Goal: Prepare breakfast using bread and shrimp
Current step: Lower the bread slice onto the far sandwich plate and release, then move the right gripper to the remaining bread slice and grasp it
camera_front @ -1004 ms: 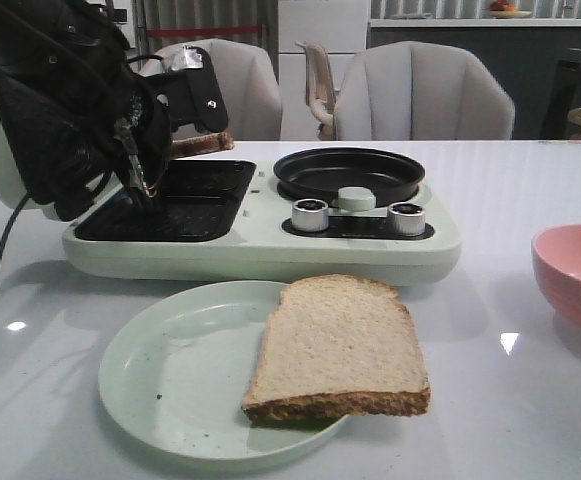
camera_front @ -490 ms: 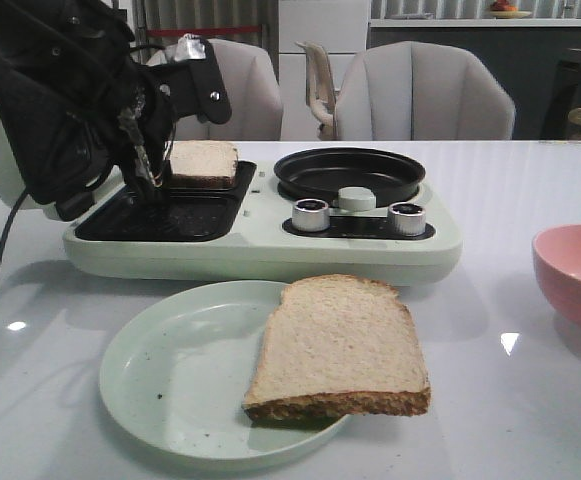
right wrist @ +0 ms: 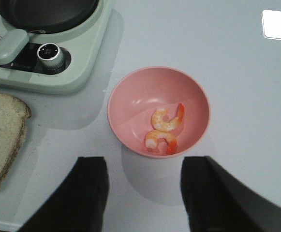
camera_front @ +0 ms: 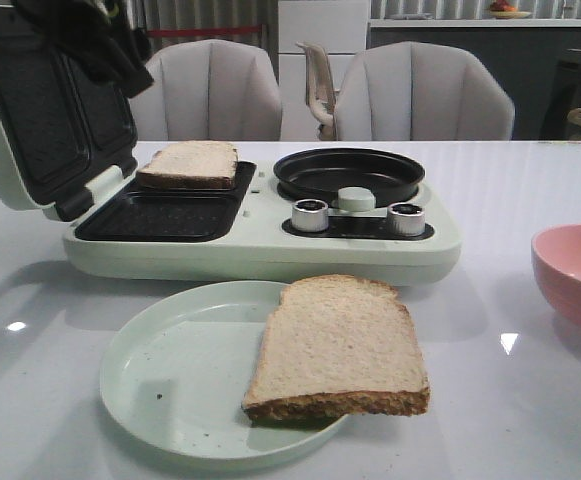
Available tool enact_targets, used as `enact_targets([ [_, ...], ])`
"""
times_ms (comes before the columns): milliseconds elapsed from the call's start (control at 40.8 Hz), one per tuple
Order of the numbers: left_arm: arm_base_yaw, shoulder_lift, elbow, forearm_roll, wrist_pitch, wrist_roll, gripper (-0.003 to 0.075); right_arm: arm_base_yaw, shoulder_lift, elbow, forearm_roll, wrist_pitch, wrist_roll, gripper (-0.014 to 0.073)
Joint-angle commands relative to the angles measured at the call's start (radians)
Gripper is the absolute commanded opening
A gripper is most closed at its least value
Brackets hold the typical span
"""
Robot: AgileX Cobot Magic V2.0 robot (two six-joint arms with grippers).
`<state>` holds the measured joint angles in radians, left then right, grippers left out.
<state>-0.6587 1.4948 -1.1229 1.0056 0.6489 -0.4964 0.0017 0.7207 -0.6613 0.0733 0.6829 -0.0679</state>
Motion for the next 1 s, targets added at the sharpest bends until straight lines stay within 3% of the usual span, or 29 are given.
enact_targets([
  [0, -0.033, -0.162, 0.008, -0.290, 0.173, 0.142, 0.0510, 0.000, 0.002, -0.032, 0.001, -0.062, -0.003, 0.0463],
  [98, -0.042, -0.274, 0.057, -0.466, 0.232, 0.153, 0.0510, 0.000, 0.002, -0.032, 0.001, -0.062, -0.003, 0.0463],
  [392, -0.042, -0.539, 0.272, -0.747, 0.140, 0.155, 0.0510, 0.000, 0.002, -0.032, 0.001, -0.062, -0.003, 0.0463],
  [808, -0.042, -0.619, 0.331, -0.799, 0.035, 0.155, 0.0509, 0.000, 0.002, -0.032, 0.019, -0.087, -0.003, 0.0463],
  [979, -0.042, -0.619, 0.331, -0.799, -0.010, 0.155, 0.0509, 0.000, 0.037, -0.032, 0.196, -0.033, -0.003, 0.0463],
])
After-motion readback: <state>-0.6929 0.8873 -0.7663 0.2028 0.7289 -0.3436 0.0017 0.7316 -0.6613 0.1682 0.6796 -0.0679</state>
